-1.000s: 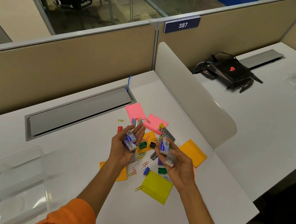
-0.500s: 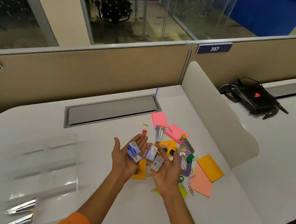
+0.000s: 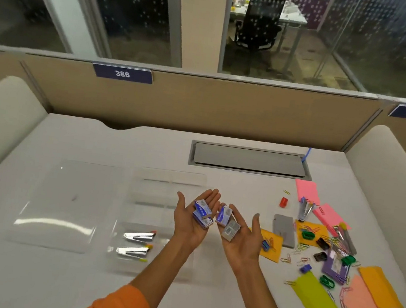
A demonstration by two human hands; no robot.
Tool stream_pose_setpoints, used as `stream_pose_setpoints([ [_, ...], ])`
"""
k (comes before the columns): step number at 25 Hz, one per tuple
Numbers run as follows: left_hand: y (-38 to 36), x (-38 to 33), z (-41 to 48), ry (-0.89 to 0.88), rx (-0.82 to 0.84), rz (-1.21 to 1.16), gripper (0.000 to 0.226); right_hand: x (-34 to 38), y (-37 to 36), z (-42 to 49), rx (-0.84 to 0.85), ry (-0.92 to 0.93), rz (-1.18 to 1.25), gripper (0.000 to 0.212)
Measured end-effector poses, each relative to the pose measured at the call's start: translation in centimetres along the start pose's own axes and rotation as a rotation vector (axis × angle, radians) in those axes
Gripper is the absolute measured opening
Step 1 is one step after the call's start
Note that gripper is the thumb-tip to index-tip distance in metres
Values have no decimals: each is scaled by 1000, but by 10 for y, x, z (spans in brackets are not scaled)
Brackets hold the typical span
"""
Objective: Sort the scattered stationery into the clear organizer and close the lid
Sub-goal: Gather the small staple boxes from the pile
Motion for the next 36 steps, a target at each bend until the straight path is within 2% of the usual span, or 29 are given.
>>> stream_pose_setpoints([
  [6,68,-66,-19,-47,-52,-39,82,-84,-29,8,-8,-98,-107,65],
  [12,110,-76,-28,4,-64,-52,82,-119,-21,7,-58,-97,-214,64],
  [18,114,-60,-34,31,-49,105,82,-113,-7,-2,-111,-26,-265,64],
  [26,111,-59,-43,-26,27,386,86,-105,0,-10,-114,71,-534,62],
  [31,107,-65,-45,-100,35,457,82,-94,-5,-10,-60,111,-593,61],
  [36,98,-75,-46,-186,23,425,74,-79,-11,-11,-14,175,-611,54],
])
Point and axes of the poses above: each hand's wrist, its own z-axis towards the middle knuckle, its own y-axis out of the back of the hand, x = y × z, the point moved 6 cm from there along z, towards the middle knuckle, and after that the axes turned 2 degrees about z, right-handed, at the moved point
